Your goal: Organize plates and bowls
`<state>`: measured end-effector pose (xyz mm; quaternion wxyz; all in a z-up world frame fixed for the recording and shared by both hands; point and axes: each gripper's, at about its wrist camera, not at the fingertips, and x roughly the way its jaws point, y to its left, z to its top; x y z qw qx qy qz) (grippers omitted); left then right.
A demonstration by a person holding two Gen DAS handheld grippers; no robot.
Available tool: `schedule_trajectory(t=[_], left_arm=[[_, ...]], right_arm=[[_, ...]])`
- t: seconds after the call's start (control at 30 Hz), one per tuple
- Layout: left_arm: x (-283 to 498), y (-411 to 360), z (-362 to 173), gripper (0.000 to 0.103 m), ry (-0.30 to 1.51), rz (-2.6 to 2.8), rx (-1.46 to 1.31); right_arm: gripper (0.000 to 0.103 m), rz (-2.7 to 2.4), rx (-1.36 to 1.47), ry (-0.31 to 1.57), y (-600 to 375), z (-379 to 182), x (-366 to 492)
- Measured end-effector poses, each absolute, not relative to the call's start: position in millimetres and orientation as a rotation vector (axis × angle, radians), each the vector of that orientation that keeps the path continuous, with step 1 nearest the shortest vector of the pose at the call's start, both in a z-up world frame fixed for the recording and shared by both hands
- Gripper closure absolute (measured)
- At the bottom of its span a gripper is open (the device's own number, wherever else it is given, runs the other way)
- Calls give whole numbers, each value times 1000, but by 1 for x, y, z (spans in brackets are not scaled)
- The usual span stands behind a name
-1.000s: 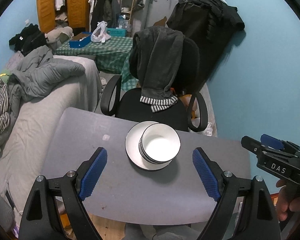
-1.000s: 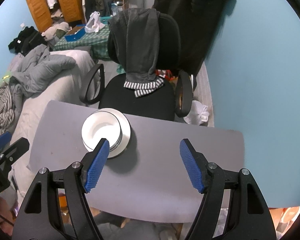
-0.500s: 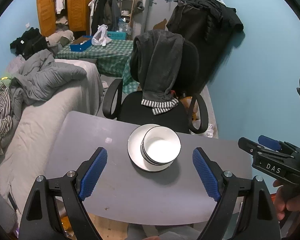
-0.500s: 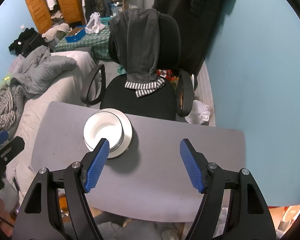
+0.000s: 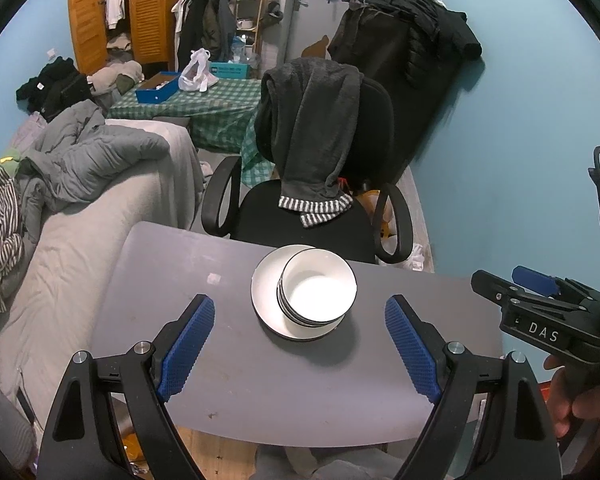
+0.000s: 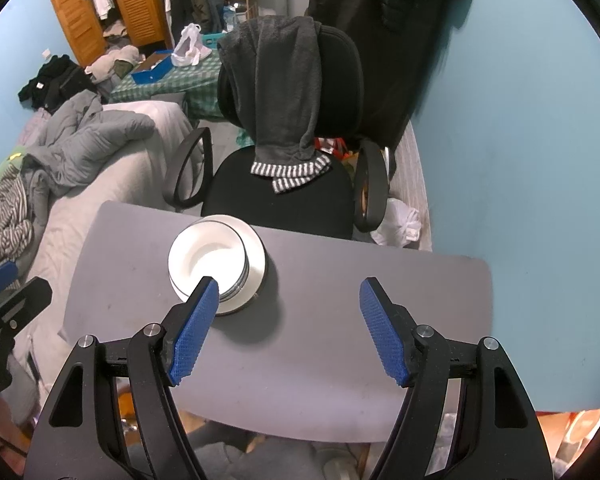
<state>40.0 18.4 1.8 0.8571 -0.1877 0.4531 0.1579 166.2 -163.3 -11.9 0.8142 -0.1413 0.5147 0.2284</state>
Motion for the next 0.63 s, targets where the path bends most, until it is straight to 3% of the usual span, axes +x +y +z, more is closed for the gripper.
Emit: schedule_trajectory(t=[0.63], left_arm=[[44, 13, 3, 15, 952, 325, -382]], right_arm=[[31, 490, -303, 1100, -165, -13, 165]])
